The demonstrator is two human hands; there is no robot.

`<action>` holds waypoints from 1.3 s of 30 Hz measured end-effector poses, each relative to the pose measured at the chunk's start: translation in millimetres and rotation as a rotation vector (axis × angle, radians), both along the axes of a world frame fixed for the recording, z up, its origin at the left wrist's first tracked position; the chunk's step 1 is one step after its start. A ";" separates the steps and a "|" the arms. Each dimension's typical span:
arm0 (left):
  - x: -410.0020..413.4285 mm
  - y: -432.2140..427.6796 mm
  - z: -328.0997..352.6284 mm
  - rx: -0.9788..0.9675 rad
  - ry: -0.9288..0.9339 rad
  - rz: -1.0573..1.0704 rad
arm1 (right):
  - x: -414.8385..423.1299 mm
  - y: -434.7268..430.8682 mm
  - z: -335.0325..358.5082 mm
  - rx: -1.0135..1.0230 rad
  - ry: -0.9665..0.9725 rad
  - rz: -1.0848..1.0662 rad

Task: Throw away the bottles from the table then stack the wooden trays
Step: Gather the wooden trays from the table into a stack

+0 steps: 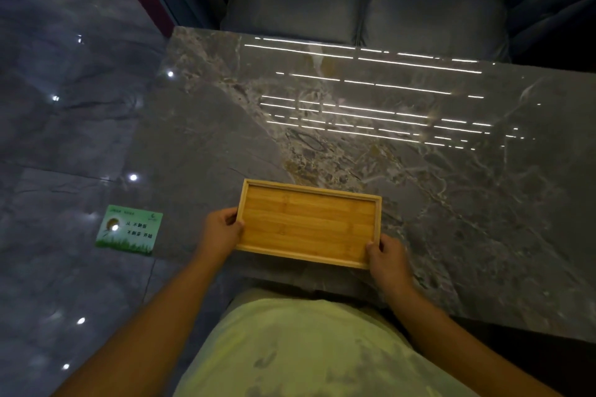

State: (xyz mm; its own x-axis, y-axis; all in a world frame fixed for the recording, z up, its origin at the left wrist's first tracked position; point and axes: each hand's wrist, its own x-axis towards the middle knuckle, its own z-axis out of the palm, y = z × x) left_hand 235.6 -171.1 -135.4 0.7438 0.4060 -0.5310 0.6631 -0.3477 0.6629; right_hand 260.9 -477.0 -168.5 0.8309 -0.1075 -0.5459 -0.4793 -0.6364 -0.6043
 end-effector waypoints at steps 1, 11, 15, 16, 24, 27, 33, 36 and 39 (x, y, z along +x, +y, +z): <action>0.1 0.8 -1.5 -0.008 -0.015 0.013 | 2.2 2.5 -0.3 -0.003 -0.003 -0.011; 0.9 42.3 -7.3 -0.052 -0.054 0.125 | 66.9 53.5 8.6 -0.011 0.021 0.056; 4.1 70.5 -9.1 -0.060 -0.047 0.192 | 103.7 92.8 8.3 -0.031 -0.004 0.162; 4.3 77.5 -9.6 -0.048 -0.050 0.211 | 113.4 103.5 8.5 -0.042 -0.002 0.198; 7.8 136.8 -13.3 -0.024 -0.072 0.355 | 188.3 202.3 13.3 -0.064 -0.057 0.429; 9.6 151.4 -12.2 -0.131 -0.110 0.489 | 212.3 242.1 13.8 -0.089 -0.086 0.501; 9.5 164.0 -14.2 -0.262 -0.142 0.717 | 256.5 313.1 11.8 -0.109 -0.115 0.673; 9.0 162.4 -14.1 -0.322 -0.153 0.787 | 275.5 345.0 10.9 -0.138 -0.111 0.744; 8.0 156.7 -12.5 -0.392 -0.186 0.865 | 290.0 374.7 11.2 -0.135 -0.126 0.843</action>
